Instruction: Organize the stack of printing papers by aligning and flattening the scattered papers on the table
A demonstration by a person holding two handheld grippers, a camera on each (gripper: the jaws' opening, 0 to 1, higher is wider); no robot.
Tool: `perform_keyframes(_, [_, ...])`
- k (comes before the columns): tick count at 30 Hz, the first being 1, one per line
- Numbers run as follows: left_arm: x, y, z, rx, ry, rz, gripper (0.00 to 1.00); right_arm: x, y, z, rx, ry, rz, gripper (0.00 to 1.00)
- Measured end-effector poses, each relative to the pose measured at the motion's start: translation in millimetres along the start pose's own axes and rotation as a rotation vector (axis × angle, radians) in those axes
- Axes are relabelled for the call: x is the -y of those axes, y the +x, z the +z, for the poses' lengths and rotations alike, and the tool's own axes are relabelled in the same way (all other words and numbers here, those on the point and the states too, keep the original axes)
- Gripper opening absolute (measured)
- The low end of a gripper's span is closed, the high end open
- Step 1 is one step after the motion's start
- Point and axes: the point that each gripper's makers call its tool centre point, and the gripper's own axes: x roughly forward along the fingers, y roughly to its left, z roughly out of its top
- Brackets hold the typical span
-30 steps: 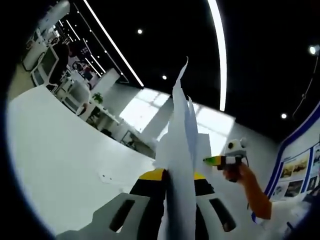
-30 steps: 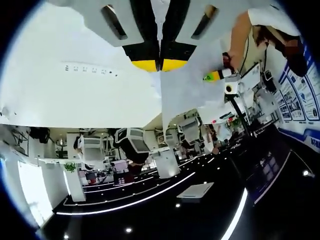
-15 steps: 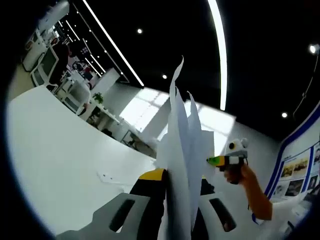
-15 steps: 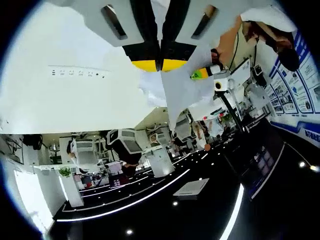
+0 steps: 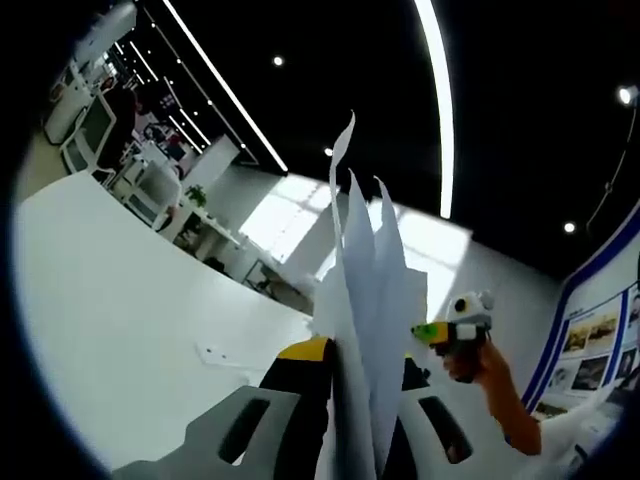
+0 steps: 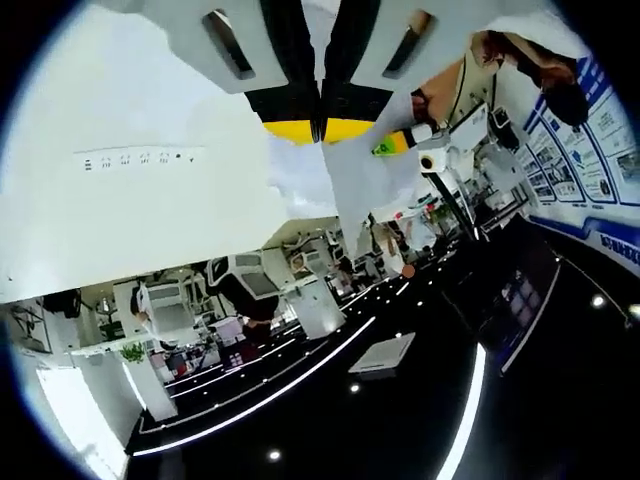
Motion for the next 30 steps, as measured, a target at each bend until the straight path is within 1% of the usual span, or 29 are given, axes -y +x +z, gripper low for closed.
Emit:
perform_keyframes(1, [-0.9,0,0.5,0.0,0.002,0.002,0.13,1,0,0.3,0.003,0.001,-0.005,0.0])
perform_keyframes(3, [-2.3,2,1.7,0.0,0.008,0.007,0.13,9,-4,-1.4,0.007,-0.084,-0.07,0.0])
perform_keyframes(5, [-0.1,3,-1.3,-0.006,0.02,0.011,0.13,7,-3,-4.3,0.015,-0.114,-0.072,0.0])
perform_keyframes(7, [-2.4,3,-1.7,-0.011,0.034,0.022,0.13,10,-1,-7.4,0.021,-0.122,-0.078,0.0])
perform_keyframes(8, [-4.0,3,-1.7,-0.013,0.036,0.027,0.13,12,0,-9.8,0.022,-0.145,-0.089,0.0])
perform_keyframes(9, [-5.1,4,-1.7,-0.014,0.038,0.03,0.13,13,1,-11.7,0.023,-0.148,-0.089,0.0])
perform_keyframes(10, [-6.8,4,-1.4,-0.013,0.039,0.034,0.13,15,2,-13.6,0.032,-0.147,-0.086,0.0])
perform_keyframes(11, [-8.9,5,-1.6,-0.013,0.038,0.037,0.13,15,3,-13.4,0.064,-0.138,-0.067,0.0])
perform_keyframes(12, [-10.6,6,-2.3,-0.015,0.036,0.041,0.13,15,4,-15.6,0.078,-0.127,-0.055,0.0])
perform_keyframes(14, [-13.9,7,-4.3,-0.022,0.041,0.052,0.13,23,5,-18.7,0.124,-0.112,-0.057,0.0])
perform_keyframes(16, [-15.0,8,-5.8,-0.028,0.045,0.056,0.13,26,5,-22.8,0.165,-0.059,-0.037,0.0])
perform_keyframes(17, [-15.2,9,-6.0,-0.029,0.047,0.057,0.13,28,6,-26.3,0.181,-0.053,-0.025,0.0])
perform_keyframes(18, [-14.2,9,-7.5,-0.032,0.051,0.058,0.13,29,9,-28.1,0.178,-0.099,0.004,0.0])
perform_keyframes(19, [-13.0,10,-9.5,-0.036,0.066,0.059,0.13,36,10,-30.5,0.158,0.001,-0.033,0.0])
perform_keyframes(20, [-13.6,11,-9.0,-0.035,0.06,0.062,0.13,40,10,-28.9,0.155,0.037,-0.054,0.0])
perform_keyframes(21, [-14.0,11,-8.9,-0.039,0.063,0.06,0.12,42,9,-16.9,0.191,-0.095,-0.075,0.0])
perform_keyframes(22, [-14.1,12,-9.4,-0.045,0.074,0.06,0.12,41,9,-18.2,0.18,-0.082,-0.084,0.0])
perform_keyframes(24, [-15.7,11,-8.9,-0.045,0.082,0.069,0.12,36,10,-18.3,0.185,-0.068,-0.057,0.0])
perform_keyframes(26, [-14.4,12,-11.8,-0.048,0.084,0.071,0.13,40,11,-21.7,0.18,-0.073,-0.076,0.0])
perform_keyframes(30, [-17.3,12,-11.5,-0.049,0.087,0.078,0.13,44,16,-28.0,0.16,-0.047,-0.076,0.0])
